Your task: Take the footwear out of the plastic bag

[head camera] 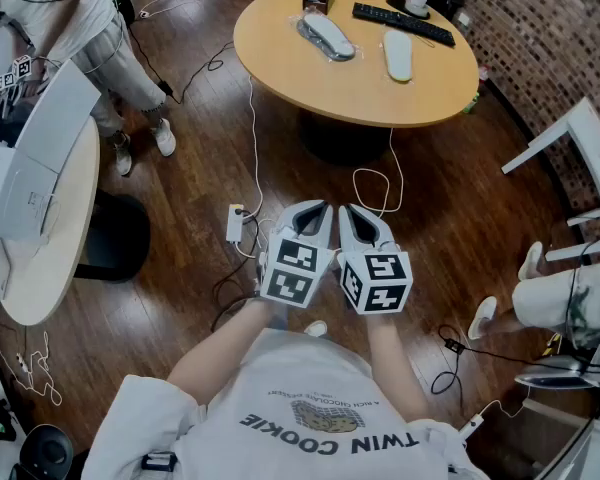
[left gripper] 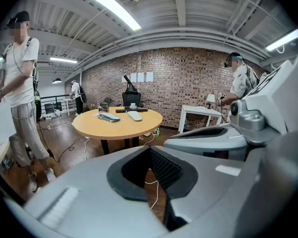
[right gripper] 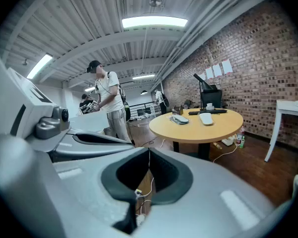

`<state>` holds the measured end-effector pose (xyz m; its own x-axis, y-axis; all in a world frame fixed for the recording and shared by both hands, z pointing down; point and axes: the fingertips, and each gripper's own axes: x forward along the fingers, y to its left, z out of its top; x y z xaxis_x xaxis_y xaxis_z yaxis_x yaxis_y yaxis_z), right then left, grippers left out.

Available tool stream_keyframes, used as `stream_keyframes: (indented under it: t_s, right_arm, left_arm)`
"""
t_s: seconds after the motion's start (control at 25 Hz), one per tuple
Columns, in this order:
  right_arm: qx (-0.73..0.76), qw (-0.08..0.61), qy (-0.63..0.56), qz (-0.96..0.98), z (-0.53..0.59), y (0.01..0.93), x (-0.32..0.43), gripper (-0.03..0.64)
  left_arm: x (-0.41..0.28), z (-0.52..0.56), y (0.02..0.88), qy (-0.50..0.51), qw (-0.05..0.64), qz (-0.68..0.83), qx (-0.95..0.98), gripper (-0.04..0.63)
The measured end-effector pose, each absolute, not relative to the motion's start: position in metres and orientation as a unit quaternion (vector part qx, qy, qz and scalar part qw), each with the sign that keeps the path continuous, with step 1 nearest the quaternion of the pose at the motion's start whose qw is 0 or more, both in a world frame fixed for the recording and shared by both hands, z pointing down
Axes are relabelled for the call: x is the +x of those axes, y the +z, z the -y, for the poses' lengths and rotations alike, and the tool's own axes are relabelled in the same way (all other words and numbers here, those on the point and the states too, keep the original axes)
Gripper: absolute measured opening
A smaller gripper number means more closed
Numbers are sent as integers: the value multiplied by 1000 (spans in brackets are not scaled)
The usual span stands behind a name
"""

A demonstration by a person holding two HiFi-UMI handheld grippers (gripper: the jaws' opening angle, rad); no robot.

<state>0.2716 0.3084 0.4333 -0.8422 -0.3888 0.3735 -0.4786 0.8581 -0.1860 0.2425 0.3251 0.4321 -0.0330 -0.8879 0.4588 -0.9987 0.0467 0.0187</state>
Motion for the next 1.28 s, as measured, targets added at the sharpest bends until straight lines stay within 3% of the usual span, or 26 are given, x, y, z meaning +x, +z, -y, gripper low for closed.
stream_keyframes:
  t_s: [0.84,1.28]
  right_arm:
    - [285,179,126,933,-208,422,61,3]
    - [293,180,133,930,-156,431,15,3]
  left_arm:
    - [32,-223,424,135,190,663,711,7]
    - [-12,-170,434,140,196,655,716,7]
